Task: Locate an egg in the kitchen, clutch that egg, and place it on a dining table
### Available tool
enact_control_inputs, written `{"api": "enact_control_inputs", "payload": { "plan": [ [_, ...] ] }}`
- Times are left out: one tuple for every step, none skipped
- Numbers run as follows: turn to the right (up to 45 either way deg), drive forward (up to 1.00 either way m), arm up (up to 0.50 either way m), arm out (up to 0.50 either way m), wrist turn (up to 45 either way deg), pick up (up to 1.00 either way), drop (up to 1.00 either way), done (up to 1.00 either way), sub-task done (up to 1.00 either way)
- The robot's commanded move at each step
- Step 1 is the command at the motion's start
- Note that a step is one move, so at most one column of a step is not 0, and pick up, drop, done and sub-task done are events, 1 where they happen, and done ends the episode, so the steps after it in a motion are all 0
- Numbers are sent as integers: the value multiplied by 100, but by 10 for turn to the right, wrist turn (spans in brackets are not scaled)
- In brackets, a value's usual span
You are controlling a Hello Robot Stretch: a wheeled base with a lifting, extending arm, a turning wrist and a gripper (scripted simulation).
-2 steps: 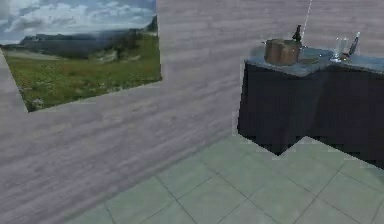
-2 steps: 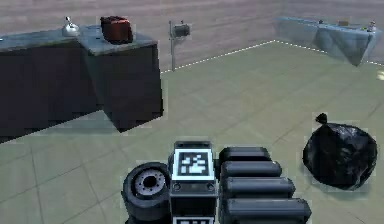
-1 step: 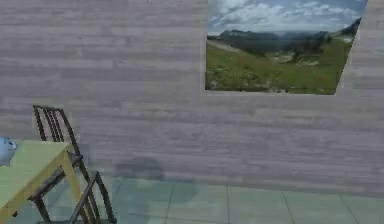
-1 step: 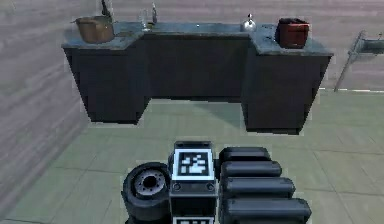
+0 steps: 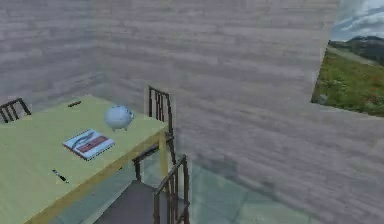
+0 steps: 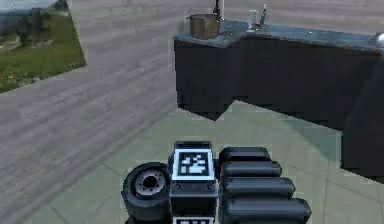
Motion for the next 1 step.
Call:
{"api": "enact_control_inputs", "payload": {
  "plan": [
    [450, 0, 0, 0, 0, 0, 0, 0, 0]
  ]
}}
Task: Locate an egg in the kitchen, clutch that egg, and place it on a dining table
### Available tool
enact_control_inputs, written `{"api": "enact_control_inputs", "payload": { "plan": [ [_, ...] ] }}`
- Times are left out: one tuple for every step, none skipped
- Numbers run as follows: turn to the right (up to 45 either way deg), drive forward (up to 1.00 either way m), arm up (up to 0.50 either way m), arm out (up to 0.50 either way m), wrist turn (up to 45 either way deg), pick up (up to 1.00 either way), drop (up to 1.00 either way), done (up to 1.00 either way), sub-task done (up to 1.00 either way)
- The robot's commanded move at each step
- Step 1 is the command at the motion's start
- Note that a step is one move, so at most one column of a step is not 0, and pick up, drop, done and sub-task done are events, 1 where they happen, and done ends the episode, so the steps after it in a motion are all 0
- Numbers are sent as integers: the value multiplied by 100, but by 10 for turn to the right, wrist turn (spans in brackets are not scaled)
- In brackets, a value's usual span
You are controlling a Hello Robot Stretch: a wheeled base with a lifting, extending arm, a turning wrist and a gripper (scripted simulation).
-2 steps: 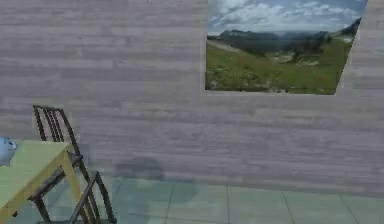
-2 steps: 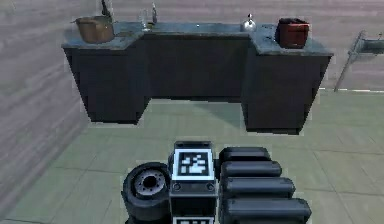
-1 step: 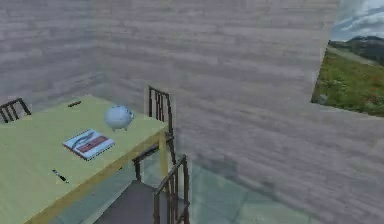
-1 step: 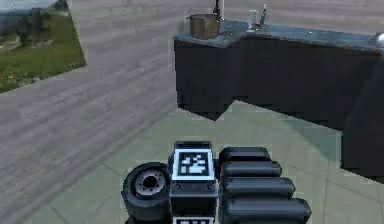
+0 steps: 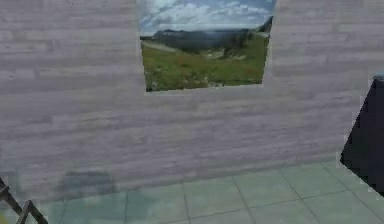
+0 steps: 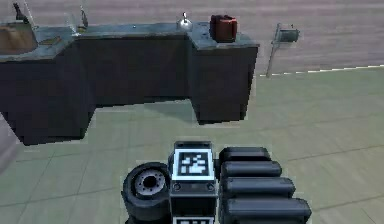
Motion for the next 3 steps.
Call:
{"api": "enact_control_inputs", "payload": {
  "plan": [
    [450, 0, 0, 0, 0, 0, 0, 0, 0],
    [450, 0, 0, 0, 0, 0, 0, 0, 0],
    [360, 0, 0, 0, 0, 0, 0, 0, 0]
  ]
}}
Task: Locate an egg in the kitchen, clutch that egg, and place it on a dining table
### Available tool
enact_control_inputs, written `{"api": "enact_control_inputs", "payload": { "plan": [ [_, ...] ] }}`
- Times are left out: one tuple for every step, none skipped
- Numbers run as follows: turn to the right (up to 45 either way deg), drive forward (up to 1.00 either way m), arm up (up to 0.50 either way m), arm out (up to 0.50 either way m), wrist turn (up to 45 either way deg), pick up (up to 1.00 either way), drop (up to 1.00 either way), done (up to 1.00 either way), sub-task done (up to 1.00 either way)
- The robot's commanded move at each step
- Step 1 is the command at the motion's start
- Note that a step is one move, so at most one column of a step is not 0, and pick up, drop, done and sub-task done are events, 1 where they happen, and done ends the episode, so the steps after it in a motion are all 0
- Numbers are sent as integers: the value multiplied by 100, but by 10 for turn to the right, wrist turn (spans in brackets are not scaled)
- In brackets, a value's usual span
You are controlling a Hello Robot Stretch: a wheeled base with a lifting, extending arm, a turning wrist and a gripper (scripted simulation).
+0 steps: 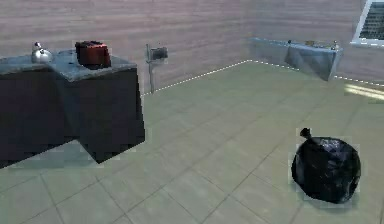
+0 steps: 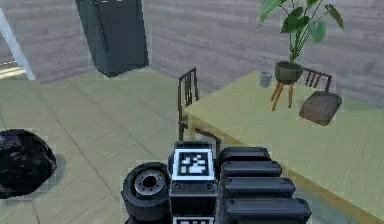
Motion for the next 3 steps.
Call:
{"api": "enact_control_inputs", "payload": {
  "plan": [
    [450, 0, 0, 0, 0, 0, 0, 0, 0],
    [450, 0, 0, 0, 0, 0, 0, 0, 0],
    [450, 0, 0, 0, 0, 0, 0, 0, 0]
  ]
}}
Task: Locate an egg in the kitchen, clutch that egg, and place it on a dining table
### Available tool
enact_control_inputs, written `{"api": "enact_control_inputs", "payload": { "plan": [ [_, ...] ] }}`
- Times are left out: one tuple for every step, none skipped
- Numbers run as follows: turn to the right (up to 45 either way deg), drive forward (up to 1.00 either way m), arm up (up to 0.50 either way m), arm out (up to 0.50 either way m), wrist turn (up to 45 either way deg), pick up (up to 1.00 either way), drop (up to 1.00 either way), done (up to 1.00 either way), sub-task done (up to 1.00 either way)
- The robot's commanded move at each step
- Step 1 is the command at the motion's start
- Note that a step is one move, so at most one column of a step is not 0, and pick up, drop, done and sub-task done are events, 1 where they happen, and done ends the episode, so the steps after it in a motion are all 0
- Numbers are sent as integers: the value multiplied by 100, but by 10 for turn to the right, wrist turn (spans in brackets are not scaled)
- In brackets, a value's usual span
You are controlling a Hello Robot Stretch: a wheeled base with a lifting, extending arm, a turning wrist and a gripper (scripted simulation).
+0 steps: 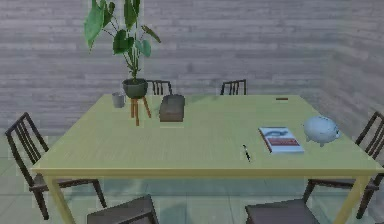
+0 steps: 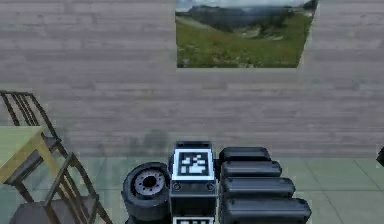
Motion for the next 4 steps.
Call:
{"api": "enact_control_inputs", "payload": {
  "plan": [
    [0, 35, 0, 0, 0, 0, 0, 0, 0],
    [-450, 0, 0, 0, 0, 0, 0, 0, 0],
    [-240, 0, 0, 0, 0, 0, 0, 0, 0],
    [0, 0, 0, 48, 0, 0, 0, 0, 0]
  ]
}}
